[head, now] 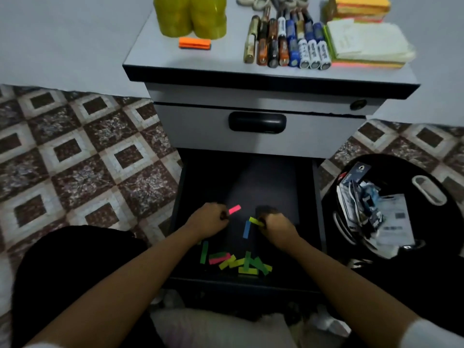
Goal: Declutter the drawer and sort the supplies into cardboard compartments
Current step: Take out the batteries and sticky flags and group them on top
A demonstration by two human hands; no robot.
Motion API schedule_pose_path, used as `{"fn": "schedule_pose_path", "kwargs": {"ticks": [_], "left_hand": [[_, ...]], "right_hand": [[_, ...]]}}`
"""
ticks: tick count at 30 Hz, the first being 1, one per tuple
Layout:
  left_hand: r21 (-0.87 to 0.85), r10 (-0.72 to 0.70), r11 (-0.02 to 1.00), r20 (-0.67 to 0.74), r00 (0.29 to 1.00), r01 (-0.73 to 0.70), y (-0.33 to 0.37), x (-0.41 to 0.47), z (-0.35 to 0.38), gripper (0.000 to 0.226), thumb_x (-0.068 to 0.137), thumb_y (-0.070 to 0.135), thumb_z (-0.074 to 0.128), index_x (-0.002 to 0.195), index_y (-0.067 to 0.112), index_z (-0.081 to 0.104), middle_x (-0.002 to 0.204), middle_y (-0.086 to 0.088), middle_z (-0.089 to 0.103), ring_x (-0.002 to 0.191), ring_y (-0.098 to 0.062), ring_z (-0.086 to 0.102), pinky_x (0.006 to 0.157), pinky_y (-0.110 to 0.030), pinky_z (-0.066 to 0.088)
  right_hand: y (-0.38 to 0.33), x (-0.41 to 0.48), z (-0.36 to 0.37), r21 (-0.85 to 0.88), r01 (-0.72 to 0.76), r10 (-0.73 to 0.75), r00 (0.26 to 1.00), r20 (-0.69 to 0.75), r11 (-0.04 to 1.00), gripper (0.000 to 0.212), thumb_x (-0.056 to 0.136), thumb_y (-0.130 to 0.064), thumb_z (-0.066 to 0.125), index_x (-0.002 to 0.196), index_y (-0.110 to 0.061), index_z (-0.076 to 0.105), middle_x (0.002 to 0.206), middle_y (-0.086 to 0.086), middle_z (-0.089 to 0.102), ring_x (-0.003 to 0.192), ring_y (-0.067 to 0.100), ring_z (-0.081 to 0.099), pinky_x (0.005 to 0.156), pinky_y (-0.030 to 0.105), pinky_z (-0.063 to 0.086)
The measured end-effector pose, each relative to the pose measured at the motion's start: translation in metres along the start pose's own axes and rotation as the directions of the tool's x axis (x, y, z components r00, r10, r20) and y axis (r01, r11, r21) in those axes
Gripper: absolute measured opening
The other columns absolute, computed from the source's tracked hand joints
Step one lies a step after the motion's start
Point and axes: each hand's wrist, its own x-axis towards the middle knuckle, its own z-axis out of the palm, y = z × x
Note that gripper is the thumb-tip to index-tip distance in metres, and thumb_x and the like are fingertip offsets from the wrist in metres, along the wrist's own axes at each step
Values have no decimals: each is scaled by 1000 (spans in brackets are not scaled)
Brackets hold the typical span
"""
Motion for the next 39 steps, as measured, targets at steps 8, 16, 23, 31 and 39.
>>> {"fn": "schedule_pose_path", "kwargs": {"ticks": [8,16,23,31,39], "left_hand": [[136,53,986,314,948,-101,-11,-7,32,24,84,22,64,102,7,63,111,-13,60,104,-26,58,82,-26,43],[361,132,898,326,936,-252,-18,-14,45,29,88,36,55,105,12,55,114,-9,52,108,-27,52,85,-32,44],[397,84,904,199,976,-158,-19,-10,39,27,90,25,50,114,12,51,117,-10,50,111,-29,51,85,-35,43],[526,205,807,175,963,-267,-2,-21,50,47,89,39,52,127,14,43,129,-8,41,120,-27,42,94,-36,38],[513,174,819,205,963,-257,4,-23,56,39,92,32,50,123,9,47,129,-11,40,121,-27,40,97,-36,35]], "right_hand": [[-2,13,21,-137,-40,32,997,-64,990,38,92,-16,47,129,-5,44,134,14,44,124,31,39,97,38,39],[1,4,20,132,-44,48,998,-26,990,25,88,-9,49,113,-8,48,105,18,63,98,34,60,79,38,49],[1,-12,10,262,13,-54,987,151,965,13,86,-12,62,96,-6,68,97,9,68,91,20,64,77,26,48],[3,-38,33,-66,78,-57,958,281,995,29,86,-23,61,107,-4,60,113,16,63,104,31,60,85,34,49],[2,-36,33,-185,98,-55,973,224,978,29,90,-30,53,107,-7,59,115,15,61,105,32,59,81,34,47]]}}
